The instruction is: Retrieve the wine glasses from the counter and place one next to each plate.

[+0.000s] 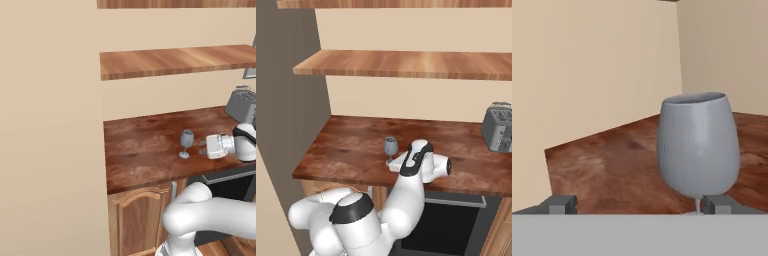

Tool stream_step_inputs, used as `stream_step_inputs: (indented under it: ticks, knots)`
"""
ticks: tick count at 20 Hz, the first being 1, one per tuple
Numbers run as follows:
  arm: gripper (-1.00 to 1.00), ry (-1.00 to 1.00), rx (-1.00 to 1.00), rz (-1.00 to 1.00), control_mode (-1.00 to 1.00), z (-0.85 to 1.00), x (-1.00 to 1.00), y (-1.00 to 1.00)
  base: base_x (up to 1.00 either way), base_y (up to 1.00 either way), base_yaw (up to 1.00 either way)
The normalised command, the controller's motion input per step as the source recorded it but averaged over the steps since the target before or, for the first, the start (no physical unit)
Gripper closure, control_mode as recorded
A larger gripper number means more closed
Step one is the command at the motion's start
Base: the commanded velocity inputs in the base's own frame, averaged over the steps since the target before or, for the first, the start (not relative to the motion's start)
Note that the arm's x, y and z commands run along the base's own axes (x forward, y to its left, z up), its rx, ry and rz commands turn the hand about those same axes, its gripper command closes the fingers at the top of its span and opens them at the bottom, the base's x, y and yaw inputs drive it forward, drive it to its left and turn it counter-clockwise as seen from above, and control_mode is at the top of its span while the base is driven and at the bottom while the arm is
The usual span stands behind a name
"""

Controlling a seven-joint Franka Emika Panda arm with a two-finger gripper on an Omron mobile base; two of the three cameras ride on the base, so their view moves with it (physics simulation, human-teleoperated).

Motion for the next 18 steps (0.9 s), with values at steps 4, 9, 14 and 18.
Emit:
stream_step_inputs:
  ticks: [4,9,14,18]
  knots:
    - [-1.0,0.0,0.0,0.0,-1.0,0.0,0.0,0.18,0.0,0.0,0.0]
    - [-1.0,0.0,0.0,0.0,-1.0,-0.08,0.0,0.14,0.0,0.0,0.0]
    - [-1.0,0.0,0.0,0.0,-1.0,-0.28,0.0,0.06,0.0,0.0,0.0]
    - [-1.0,0.0,0.0,0.0,-1.0,-0.33,0.0,0.03,0.0,0.0,0.0]
